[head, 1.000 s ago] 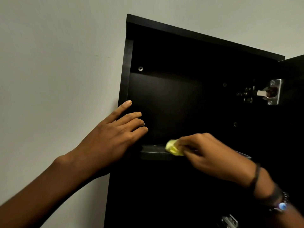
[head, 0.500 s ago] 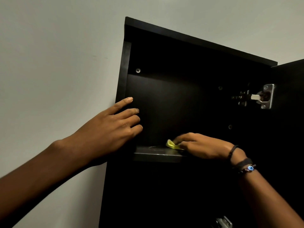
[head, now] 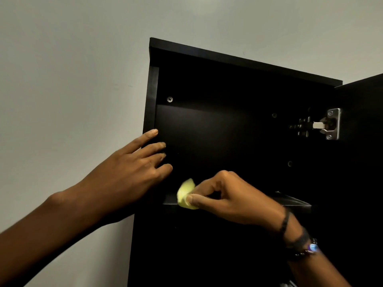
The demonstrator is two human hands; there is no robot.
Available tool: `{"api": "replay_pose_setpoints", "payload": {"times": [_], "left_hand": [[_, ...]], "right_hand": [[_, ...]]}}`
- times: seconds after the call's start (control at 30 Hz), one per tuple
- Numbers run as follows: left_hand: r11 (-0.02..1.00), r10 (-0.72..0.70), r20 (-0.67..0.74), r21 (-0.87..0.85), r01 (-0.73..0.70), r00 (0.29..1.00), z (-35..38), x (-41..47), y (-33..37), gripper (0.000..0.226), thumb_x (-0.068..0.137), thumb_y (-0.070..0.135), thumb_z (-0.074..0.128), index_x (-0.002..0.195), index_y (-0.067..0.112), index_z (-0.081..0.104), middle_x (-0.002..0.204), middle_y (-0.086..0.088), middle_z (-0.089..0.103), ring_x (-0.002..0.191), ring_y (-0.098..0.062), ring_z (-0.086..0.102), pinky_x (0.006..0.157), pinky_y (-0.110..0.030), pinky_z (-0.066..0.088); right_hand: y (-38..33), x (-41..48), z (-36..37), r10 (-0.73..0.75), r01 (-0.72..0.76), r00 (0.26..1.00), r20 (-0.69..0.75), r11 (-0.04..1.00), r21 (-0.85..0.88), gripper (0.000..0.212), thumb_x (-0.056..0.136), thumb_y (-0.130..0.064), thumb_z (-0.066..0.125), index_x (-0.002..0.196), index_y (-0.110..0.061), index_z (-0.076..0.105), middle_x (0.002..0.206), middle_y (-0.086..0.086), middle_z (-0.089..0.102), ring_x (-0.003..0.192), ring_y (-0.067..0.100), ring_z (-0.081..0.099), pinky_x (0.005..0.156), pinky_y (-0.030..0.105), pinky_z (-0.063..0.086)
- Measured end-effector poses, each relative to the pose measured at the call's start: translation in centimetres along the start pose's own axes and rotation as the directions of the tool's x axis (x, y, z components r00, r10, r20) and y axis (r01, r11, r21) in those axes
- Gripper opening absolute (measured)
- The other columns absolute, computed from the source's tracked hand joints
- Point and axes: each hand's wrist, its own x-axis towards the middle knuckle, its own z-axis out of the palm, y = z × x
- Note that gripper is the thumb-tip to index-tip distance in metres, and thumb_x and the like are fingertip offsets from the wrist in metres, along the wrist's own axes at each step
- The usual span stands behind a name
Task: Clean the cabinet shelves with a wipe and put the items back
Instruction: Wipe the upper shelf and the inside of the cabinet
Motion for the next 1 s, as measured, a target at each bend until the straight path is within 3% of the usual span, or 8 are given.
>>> {"api": "replay_pose_setpoints", "payload": {"times": [0.1,0.17,0.27,0.37,0.57,0.73,0.87,1.0], "left_hand": [[1.0,0.01,0.012,-0.011,-0.01,1.0,0.2,0.2,0.2,0.044,0.084,0.017,0.03,0.097,0.012,0.072,0.093,-0.015,0.073,0.102,-0.032,0.067,0.108,-0.045,0.021],[1.0,0.012,0.008,-0.005,-0.012,1.0,0.4,0.3,0.1,0.044,0.084,0.016,0.03,0.097,0.012,0.072,0.093,-0.014,0.073,0.101,-0.032,0.067,0.108,-0.045,0.02],[1.0,0.01,0.024,-0.007,-0.01,1.0,0.9,0.1,0.3,0.044,0.085,0.017,0.029,0.098,0.013,0.071,0.093,-0.014,0.073,0.104,-0.032,0.066,0.111,-0.046,0.017],[1.0,0.009,0.027,-0.019,-0.009,1.0,0.8,-0.1,0.6,0.044,0.086,0.018,0.029,0.097,0.013,0.071,0.093,-0.013,0.073,0.105,-0.031,0.065,0.111,-0.047,0.017],[0.999,0.018,0.053,-0.037,-0.016,0.998,0.3,-0.2,0.8,0.043,0.086,0.019,0.03,0.089,0.015,0.073,0.092,-0.008,0.074,0.106,-0.027,0.065,0.111,-0.045,0.018],[0.99,0.02,0.076,-0.139,-0.009,0.997,0.2,0.8,1.2,0.043,0.083,0.024,0.032,0.089,0.016,0.073,0.093,-0.009,0.074,0.1,-0.027,0.068,0.106,-0.043,0.024],[0.961,0.012,0.082,-0.277,0.011,0.997,0.4,2.0,2.8,0.043,0.079,0.026,0.034,0.095,0.02,0.073,0.095,-0.003,0.074,0.097,-0.022,0.069,0.106,-0.042,0.035],[0.899,0.034,0.105,-0.438,0.016,0.994,1.0,3.5,4.6,0.05,0.065,0.034,0.051,0.111,0.024,0.064,0.105,0.003,0.071,0.101,-0.016,0.067,0.097,-0.042,0.04]], "right_hand": [[1.8,-2.4,-2.3,0.215,-0.214,0.977,-0.005,0.972,0.1,0.052,0.087,-0.057,0.052,0.09,-0.011,0.075,0.099,0.006,0.074,0.086,0.024,0.068,0.084,0.047,0.054],[2.5,-3.8,-2.9,0.301,-0.298,0.954,-0.008,0.948,0.112,0.035,0.087,-0.045,0.056,0.089,-0.017,0.076,0.105,-0.006,0.072,0.086,0.005,0.068,0.088,0.03,0.055],[2.9,-4.5,-3.0,0.273,-0.27,0.961,-0.047,0.961,0.056,0.01,0.08,-0.031,0.069,0.088,-0.028,0.074,0.101,-0.017,0.07,0.095,-0.006,0.063,0.09,0.026,0.055],[2.1,-3.7,-2.8,0.245,-0.245,0.969,-0.045,0.97,0.002,0.029,0.076,-0.026,0.075,0.103,-0.035,0.068,0.104,-0.019,0.068,0.098,-0.009,0.062,0.091,0.02,0.053],[-0.6,0.7,2.8,-0.091,0.089,0.996,-0.006,0.985,-0.147,0.023,0.088,-0.018,0.062,0.109,-0.028,0.066,0.107,-0.01,0.07,0.099,-0.002,0.063,0.087,0.026,0.054],[-1.6,2.0,4.1,-0.103,0.114,0.992,0.074,0.978,-0.177,0.015,0.095,-0.026,0.054,0.106,-0.026,0.063,0.107,-0.009,0.061,0.094,0.003,0.058,0.082,0.027,0.054],[-0.6,-1.5,1.6,0.033,-0.028,0.999,0.011,0.959,-0.282,0.024,0.09,-0.023,0.057,0.113,-0.03,0.059,0.107,-0.006,0.066,0.1,0.011,0.062,0.087,0.035,0.053],[2.1,-7.5,-2.8,0.397,-0.429,0.902,-0.167,0.796,-0.426,0.031,0.092,-0.038,0.049,0.118,-0.027,0.061,0.11,0.0,0.065,0.105,0.017,0.058,0.093,0.034,0.046]]}}
